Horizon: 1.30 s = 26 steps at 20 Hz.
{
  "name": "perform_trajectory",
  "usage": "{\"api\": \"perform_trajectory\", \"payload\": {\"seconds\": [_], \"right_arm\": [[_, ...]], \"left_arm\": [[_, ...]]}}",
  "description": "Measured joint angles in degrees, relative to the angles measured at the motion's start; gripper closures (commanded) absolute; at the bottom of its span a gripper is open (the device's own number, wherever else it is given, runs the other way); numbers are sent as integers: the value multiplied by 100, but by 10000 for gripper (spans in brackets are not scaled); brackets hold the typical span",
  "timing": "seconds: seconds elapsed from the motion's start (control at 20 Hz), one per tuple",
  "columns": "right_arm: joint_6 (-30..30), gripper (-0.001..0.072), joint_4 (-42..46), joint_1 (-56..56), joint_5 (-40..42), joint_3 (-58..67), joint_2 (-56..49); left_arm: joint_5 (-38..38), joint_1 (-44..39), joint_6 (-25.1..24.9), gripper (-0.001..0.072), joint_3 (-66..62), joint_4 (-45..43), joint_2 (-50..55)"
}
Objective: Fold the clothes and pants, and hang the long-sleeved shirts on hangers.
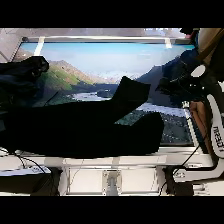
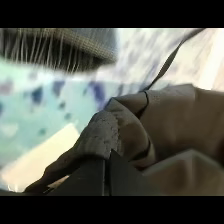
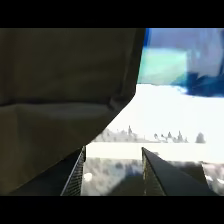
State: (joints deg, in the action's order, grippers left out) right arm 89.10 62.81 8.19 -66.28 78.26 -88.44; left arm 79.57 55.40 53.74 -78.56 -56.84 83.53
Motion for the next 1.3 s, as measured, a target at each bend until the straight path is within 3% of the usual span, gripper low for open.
{"api": "perform_trajectory", "payload": {"seconds": [0.3, 0.55, 1.05, 1.3], "right_arm": [[-450, 322, -852, 173, 734, 136, -1008], [-890, 323, -1290, 219, 748, 769, -1840], [-1025, 346, -1445, 251, 1231, 1126, -2188], [-1025, 345, -1665, 223, 1049, 1174, -2446]], "left_arm": [[-173, -2, 264, 693, -74, 413, -284], [-306, -7, 678, 693, -83, 481, -328], [-511, -7, 894, 693, -83, 507, -337], [-566, -7, 909, 693, -83, 507, -337]]}}
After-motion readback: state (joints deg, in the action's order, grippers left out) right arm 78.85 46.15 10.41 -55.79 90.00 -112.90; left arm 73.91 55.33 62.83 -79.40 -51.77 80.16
